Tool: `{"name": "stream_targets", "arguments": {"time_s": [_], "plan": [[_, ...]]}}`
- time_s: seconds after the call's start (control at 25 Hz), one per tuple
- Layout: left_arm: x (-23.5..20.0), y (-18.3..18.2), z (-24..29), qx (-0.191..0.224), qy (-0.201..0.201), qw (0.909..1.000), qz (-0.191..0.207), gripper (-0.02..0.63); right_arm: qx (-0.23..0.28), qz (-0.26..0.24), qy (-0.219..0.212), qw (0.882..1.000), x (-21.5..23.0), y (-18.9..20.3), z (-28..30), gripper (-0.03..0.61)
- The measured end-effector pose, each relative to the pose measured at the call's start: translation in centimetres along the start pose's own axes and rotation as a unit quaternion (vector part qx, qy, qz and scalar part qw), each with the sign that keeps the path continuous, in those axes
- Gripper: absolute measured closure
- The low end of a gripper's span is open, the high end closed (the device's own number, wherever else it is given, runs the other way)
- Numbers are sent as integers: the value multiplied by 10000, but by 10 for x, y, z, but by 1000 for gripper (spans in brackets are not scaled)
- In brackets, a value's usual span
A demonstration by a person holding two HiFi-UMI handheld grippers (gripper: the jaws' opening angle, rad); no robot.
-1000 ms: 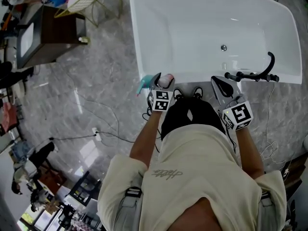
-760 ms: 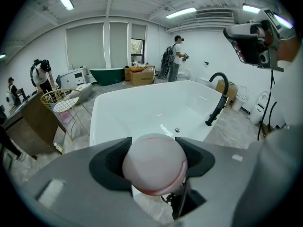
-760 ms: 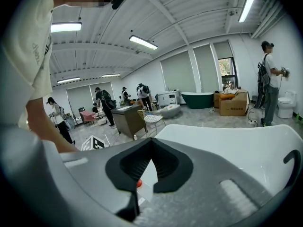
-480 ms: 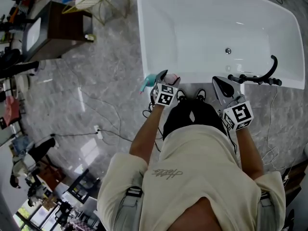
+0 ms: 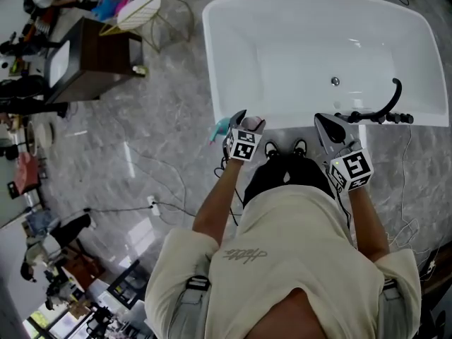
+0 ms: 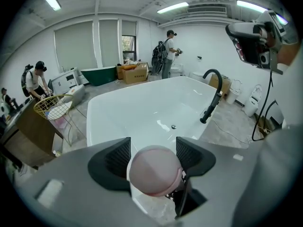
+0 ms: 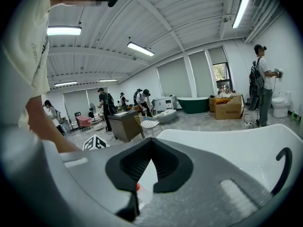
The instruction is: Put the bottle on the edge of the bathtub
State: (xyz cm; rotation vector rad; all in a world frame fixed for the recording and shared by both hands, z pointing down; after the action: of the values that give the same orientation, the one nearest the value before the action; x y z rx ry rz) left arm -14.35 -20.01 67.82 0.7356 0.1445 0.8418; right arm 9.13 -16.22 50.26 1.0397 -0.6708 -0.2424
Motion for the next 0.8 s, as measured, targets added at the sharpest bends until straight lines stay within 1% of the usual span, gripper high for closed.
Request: {"name": "stream_targets", "arguments": {"time_s": [0.12,0.2,0.32,0.44,0.56,0.68,0.8], "plan": [[-6,-9,-13,145,-85,9999,-20,293,73,10,43,10000,1,0,-3,577],[-9,-19,-28,333,-146,9992,-140,298,138,7,69,9999,2,0,-6,577],[-15,-41,-56,808,-210,9948,-584,305,237,-28,88,9997,4,-3,-11,577],[-21,-66,-87,1344,-272,9856,-991,323,304,-98,89,9994,4,-6,-15,577],[-22,-89,-118,1746,-242,9771,-1195,367,440,-206,95,9988,2,-14,-21,577],[-20,-111,-147,2120,-159,9679,-1339,444,595,-321,118,9976,-1,-26,-30,577],[-20,-135,-172,2469,-160,9597,-1334,511,748,-432,132,9962,-2,-41,-38,577]]}}
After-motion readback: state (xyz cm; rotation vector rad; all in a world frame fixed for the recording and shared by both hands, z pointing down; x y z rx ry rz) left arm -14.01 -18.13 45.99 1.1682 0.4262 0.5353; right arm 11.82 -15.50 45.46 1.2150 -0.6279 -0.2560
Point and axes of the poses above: the fingertips, and each gripper's own axes: z forward along the fingers, x to its right, y out of its underside, the point moved 6 cm from there along -z, backward along the fingers, and after that the axes turned 13 degrees about z, right-handed, at the moved point
